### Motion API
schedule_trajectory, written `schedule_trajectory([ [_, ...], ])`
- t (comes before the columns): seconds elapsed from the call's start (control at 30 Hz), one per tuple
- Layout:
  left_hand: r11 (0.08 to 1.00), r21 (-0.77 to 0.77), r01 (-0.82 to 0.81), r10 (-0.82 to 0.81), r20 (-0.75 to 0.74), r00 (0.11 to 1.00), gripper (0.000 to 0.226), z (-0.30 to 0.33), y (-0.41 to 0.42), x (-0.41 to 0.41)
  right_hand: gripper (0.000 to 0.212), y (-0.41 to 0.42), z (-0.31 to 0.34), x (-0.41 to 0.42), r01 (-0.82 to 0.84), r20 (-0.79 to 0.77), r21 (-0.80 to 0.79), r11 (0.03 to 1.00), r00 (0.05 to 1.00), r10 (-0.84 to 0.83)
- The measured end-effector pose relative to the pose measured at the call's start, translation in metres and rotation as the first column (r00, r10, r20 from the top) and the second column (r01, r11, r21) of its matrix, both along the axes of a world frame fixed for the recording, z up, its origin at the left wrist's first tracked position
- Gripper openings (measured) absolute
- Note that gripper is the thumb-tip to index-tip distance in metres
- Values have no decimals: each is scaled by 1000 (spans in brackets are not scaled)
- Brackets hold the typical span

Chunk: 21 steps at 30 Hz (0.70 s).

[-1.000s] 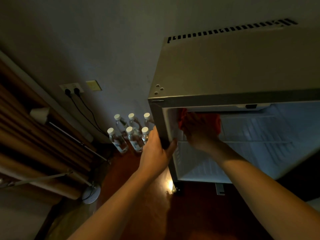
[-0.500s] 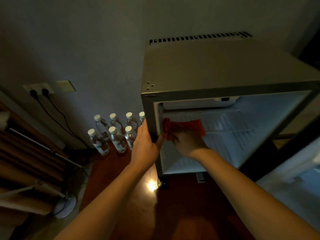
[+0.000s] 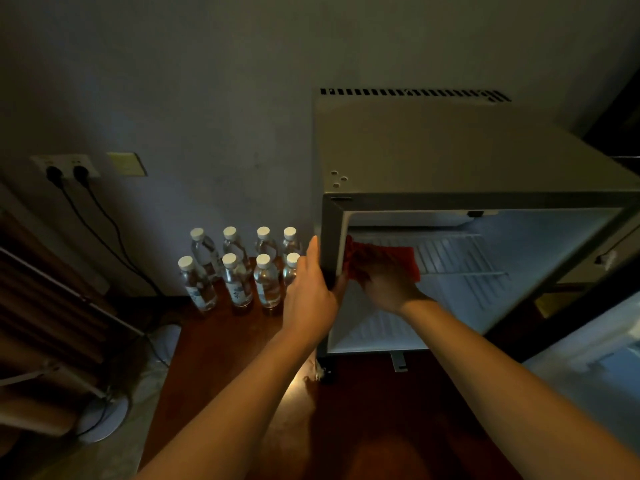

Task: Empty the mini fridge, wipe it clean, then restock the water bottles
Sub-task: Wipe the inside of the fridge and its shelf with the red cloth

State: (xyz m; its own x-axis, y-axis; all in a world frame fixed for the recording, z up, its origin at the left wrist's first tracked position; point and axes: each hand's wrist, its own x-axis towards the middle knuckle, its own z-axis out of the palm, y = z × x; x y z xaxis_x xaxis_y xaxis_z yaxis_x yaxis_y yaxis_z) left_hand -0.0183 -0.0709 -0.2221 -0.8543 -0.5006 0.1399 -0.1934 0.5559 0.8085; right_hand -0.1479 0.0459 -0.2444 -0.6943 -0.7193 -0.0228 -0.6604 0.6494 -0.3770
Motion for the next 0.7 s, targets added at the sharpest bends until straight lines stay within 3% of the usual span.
schedule_trajectory([
  [0.23,1000,11,-9,9,-1,1000,71,-2,-1,-2,45,-21,-2,-28,29,-62,-10,1000,998,-29],
  [0.4,999,49,-6,6,8,1000,70,-3,-2,-2,39,-22,3,-35,-9,-107,38,999,994,13],
  [0.7,996,88,-4,4,0,1000,62,5,3,1,40,3,10,-26,-46,27,-102,994,998,49],
])
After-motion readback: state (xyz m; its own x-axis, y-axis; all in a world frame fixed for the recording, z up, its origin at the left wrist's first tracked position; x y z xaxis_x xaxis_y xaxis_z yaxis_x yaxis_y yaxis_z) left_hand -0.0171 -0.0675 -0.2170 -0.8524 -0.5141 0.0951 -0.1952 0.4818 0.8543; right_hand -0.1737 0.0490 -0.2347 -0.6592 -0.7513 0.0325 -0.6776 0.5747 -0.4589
